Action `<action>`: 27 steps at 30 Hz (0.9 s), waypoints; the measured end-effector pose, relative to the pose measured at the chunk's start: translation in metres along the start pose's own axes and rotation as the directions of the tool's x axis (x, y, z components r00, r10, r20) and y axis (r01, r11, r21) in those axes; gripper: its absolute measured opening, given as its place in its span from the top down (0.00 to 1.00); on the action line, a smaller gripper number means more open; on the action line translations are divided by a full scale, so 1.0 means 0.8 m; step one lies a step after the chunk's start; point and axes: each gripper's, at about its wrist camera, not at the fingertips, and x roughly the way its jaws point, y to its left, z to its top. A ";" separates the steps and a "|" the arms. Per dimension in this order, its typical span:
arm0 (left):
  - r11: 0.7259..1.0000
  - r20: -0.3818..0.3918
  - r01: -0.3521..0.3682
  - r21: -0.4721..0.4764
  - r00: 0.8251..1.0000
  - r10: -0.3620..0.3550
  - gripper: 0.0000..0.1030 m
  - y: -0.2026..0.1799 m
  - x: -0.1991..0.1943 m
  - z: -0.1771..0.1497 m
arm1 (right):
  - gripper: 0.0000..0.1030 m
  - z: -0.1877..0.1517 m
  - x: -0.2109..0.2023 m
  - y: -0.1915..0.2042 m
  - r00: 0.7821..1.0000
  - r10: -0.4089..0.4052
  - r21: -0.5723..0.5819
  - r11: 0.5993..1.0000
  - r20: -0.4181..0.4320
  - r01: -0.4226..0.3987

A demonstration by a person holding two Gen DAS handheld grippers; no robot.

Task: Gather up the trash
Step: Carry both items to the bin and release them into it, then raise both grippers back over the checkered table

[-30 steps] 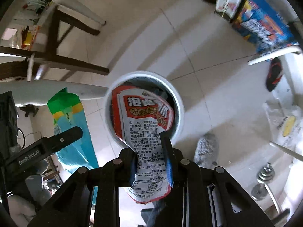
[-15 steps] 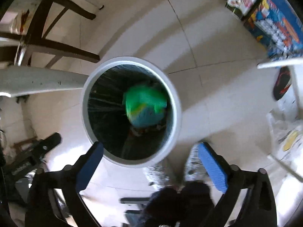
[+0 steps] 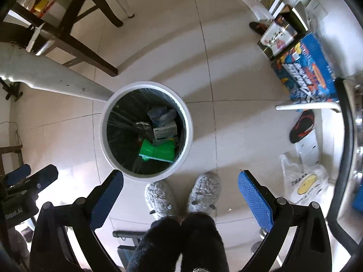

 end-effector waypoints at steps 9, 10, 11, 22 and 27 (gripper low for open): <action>1.000 0.029 0.030 0.009 0.999 -0.030 0.04 -0.008 -0.105 -0.030 | 0.01 -0.020 -0.134 0.005 0.999 0.003 -0.023 1.000 0.041 -0.002; 0.999 0.034 0.034 0.013 0.999 -0.035 0.04 -0.009 -0.119 -0.034 | 0.01 -0.023 -0.150 0.006 0.999 0.004 -0.023 1.000 0.047 -0.003; 0.999 0.038 0.037 0.018 0.999 -0.038 0.04 -0.011 -0.131 -0.038 | 0.01 -0.027 -0.165 0.008 0.999 0.006 -0.023 1.000 0.052 -0.005; 0.996 0.098 0.070 0.046 0.992 -0.074 0.04 -0.012 -0.262 -0.063 | 0.01 -0.063 -0.329 0.018 0.993 0.051 -0.016 0.999 0.102 -0.050; 0.997 0.156 0.064 0.052 0.985 -0.071 0.04 -0.009 -0.317 -0.058 | 0.01 -0.064 -0.401 0.027 0.987 0.088 -0.010 0.996 0.133 -0.087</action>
